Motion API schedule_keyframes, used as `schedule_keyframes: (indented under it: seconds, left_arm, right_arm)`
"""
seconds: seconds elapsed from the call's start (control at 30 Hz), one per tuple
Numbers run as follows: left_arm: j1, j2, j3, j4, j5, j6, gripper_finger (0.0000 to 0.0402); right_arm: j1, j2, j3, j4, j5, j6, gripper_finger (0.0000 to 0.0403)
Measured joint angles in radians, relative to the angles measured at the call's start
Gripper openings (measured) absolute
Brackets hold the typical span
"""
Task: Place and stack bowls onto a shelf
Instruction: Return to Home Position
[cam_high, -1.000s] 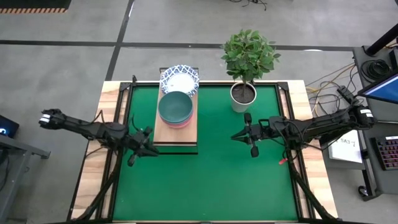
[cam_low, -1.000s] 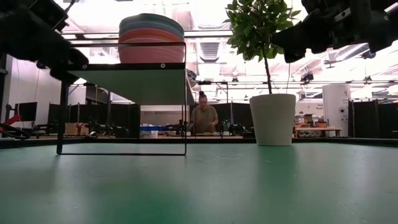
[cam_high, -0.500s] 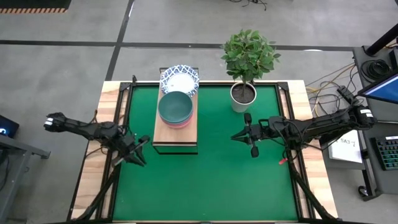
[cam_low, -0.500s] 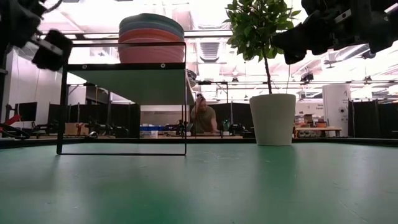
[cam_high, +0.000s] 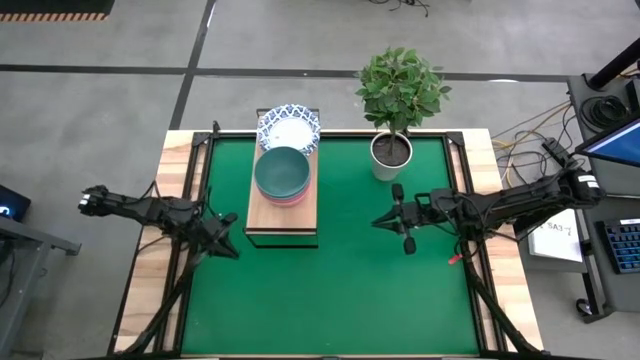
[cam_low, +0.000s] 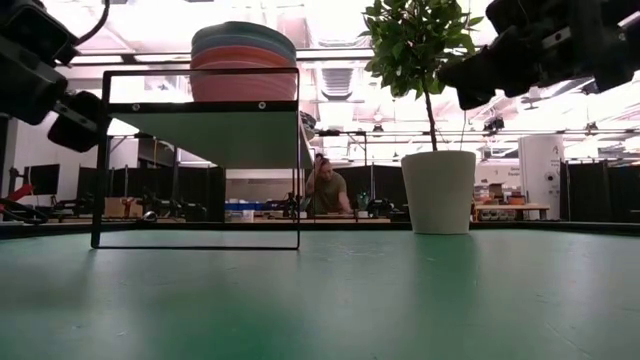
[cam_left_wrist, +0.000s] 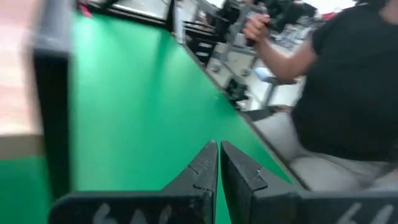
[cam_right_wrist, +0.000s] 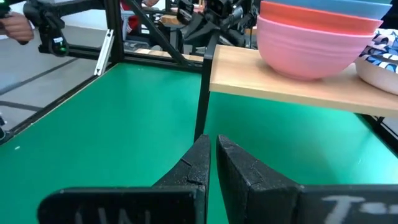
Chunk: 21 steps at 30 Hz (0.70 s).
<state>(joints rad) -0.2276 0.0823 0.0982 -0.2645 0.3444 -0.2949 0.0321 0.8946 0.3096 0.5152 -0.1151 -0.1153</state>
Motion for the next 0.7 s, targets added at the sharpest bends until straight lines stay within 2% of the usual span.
schedule_keyframes:
  seconds: [0.13, 0.27, 0.5, 0.7]
  left_arm:
    - [0.0, -0.004, 0.0, -0.002, -0.092, 0.081, 0.0001]
    - [0.0, -0.018, 0.0, -0.002, -0.1, 0.129, 0.0]
    - [0.0, -0.055, 0.0, -0.002, -0.143, 0.13, 0.0]
    - [0.0, -0.071, 0.0, -0.006, -0.204, 0.128, 0.0]
  right_arm:
    - [-0.006, -0.016, -0.058, 0.084, -0.023, 0.001, 0.0018]
    - [-0.01, -0.047, -0.145, 0.216, -0.042, 0.015, 0.0018]
    - [-0.024, -0.16, -0.283, 0.314, -0.042, 0.039, 0.0018]
    - [-0.033, -0.286, -0.297, 0.248, -0.042, -0.009, 0.0018]
